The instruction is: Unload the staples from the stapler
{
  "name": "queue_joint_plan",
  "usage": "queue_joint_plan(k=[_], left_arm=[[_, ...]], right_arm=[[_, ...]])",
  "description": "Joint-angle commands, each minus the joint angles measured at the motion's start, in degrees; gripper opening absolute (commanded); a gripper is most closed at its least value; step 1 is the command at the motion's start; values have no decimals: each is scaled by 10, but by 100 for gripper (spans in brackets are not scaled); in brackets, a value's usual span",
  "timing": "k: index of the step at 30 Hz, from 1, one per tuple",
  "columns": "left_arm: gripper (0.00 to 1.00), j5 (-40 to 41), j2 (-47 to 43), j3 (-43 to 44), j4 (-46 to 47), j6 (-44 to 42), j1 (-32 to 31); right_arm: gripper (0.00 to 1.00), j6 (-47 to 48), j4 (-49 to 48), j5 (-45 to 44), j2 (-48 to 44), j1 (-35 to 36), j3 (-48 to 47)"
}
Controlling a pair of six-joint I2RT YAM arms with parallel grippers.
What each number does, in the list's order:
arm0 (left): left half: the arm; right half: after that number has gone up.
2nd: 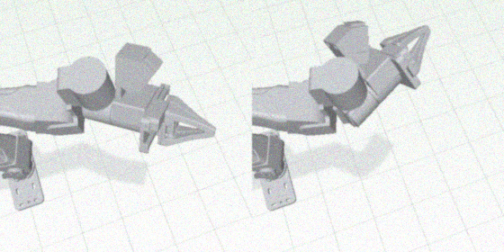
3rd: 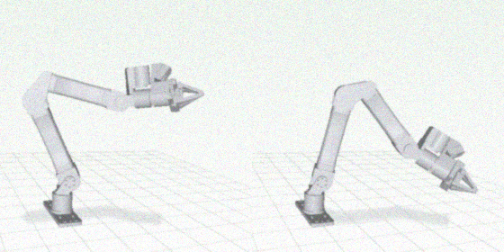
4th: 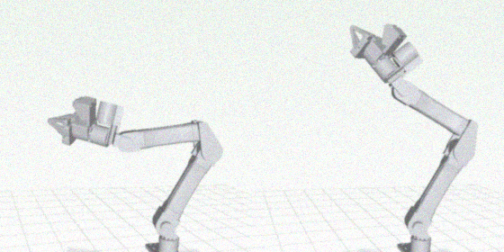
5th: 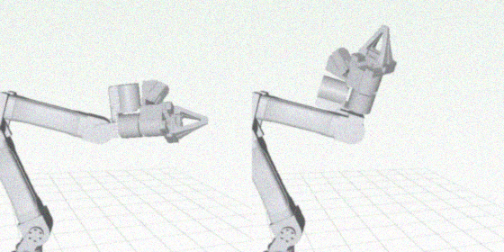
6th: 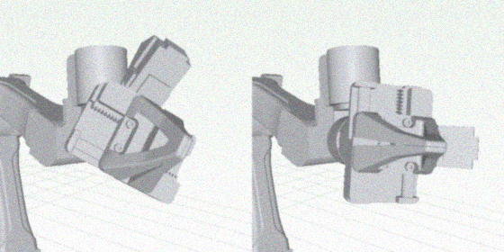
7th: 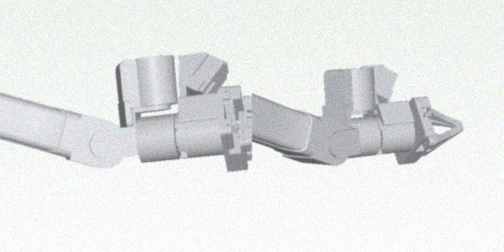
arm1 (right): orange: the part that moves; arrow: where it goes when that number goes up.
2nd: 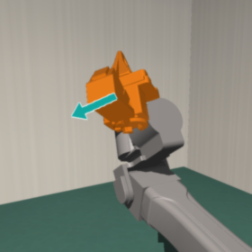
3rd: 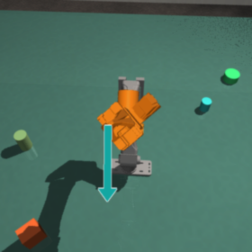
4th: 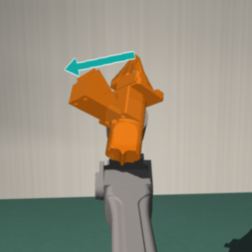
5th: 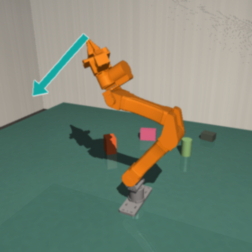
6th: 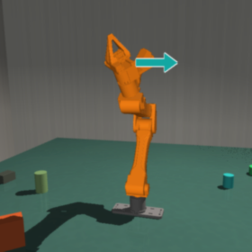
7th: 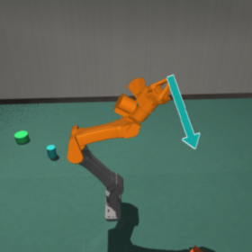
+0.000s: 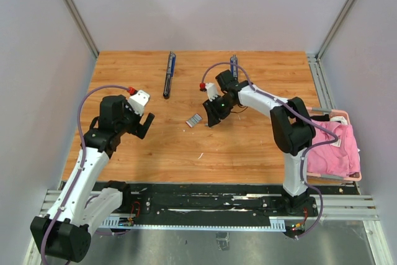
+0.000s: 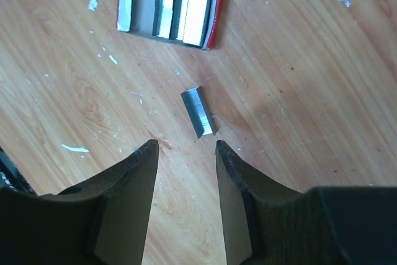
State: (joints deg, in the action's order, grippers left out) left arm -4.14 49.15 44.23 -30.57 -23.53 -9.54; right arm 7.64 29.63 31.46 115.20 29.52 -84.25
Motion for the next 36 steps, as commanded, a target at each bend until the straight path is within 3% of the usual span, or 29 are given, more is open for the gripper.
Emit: queue_joint_plan(k=[1, 20, 27, 36], left_arm=[[98, -6, -13, -4, 9, -5, 2], [98, -4, -12, -5, 10, -6, 2], [98, -6, -10, -5, 10, -7, 2], [98, -7, -12, -5, 9, -6, 2]], right_arm=[[44, 40, 25, -52, 11, 7, -28], [34, -25, 41, -24, 87, -20, -70], [35, -25, 42, 2, 87, -20, -67], [38, -23, 45, -39, 83, -16, -59]])
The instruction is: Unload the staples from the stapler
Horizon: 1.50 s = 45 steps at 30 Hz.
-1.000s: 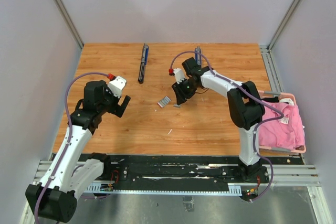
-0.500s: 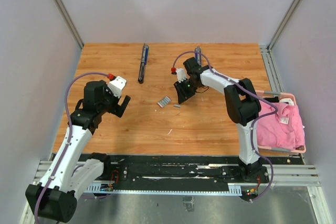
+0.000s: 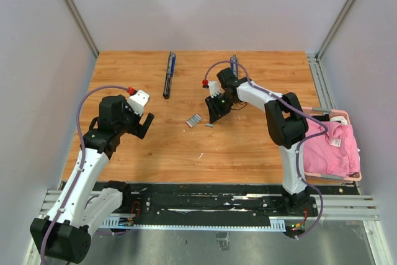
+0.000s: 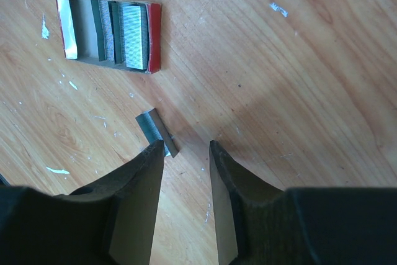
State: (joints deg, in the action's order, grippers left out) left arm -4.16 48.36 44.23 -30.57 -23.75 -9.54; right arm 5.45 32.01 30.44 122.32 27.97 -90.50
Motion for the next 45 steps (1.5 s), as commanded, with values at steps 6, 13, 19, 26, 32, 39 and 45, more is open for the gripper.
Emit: queue_joint_plan(k=[6, 13, 19, 26, 32, 39, 45], left_arm=[[98, -7, -4, -5, 9, -4, 2], [98, -8, -4, -5, 9, -4, 2], [98, -8, -4, -5, 9, -4, 2], [98, -8, -4, -5, 9, -4, 2], [98, -8, -3, -5, 9, -4, 2], [98, -8, -2, -5, 9, -4, 2], [98, -9, -2, -5, 9, -4, 2]], right_arm=[[39, 5, 24, -46, 11, 12, 7], [39, 9, 30, -76, 14, 23, 7], [40, 10, 33, -99, 17, 33, 6], [39, 7, 35, -119, 23, 36, 5], [37, 6, 37, -136, 26, 41, 3], [36, 7, 40, -165, 30, 51, -1], [33, 5, 48, -187, 42, 58, -10]])
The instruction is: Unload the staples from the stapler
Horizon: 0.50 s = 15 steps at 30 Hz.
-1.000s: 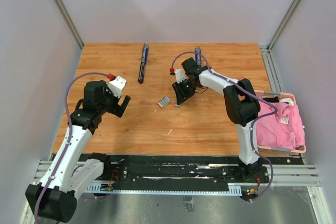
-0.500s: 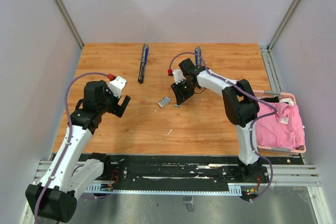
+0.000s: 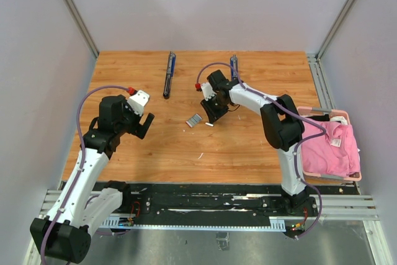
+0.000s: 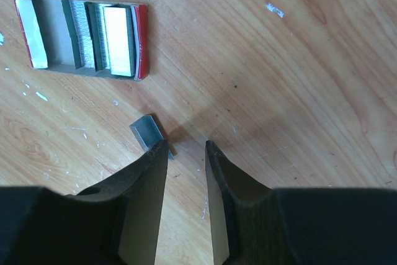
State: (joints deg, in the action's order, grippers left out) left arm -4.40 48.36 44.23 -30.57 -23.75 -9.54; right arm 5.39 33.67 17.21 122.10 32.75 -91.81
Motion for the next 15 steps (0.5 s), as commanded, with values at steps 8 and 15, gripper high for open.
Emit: queue_joint_plan(k=[8, 15], left_arm=[[98, -8, 0, -5, 8, -4, 2], [98, -9, 0, -4, 7, -4, 2]], right_arm=[[29, 5, 35, -68, 48, 9, -2], [29, 4, 37, -114, 40, 8, -7]])
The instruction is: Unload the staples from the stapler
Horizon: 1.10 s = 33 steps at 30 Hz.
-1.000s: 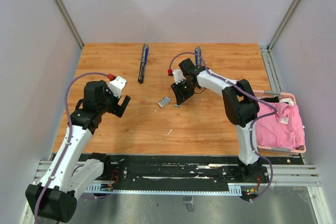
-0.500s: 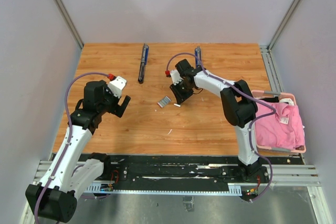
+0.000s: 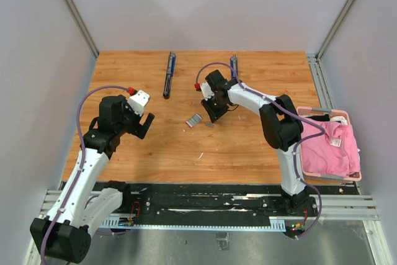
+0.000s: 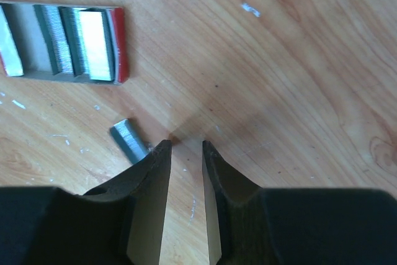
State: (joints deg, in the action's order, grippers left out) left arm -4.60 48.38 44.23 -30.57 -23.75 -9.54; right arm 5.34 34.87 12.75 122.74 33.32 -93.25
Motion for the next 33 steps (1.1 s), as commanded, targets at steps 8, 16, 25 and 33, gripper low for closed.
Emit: queue_joint_plan(k=[8, 16, 25, 33], left_arm=[[98, -6, -3, -3, 6, -3, 2], [98, -7, -5, -3, 6, -3, 2], [98, -4, -6, -3, 6, -2, 2], [98, -4, -3, -4, 6, -3, 2]], right_arm=[[29, 14, 32, -92, 34, 3, -2], [35, 29, 28, 38, -13, 2, 9], [38, 17, 28, 79, -1, -2, 14], [39, -8, 26, 161, 10, -41, 14]])
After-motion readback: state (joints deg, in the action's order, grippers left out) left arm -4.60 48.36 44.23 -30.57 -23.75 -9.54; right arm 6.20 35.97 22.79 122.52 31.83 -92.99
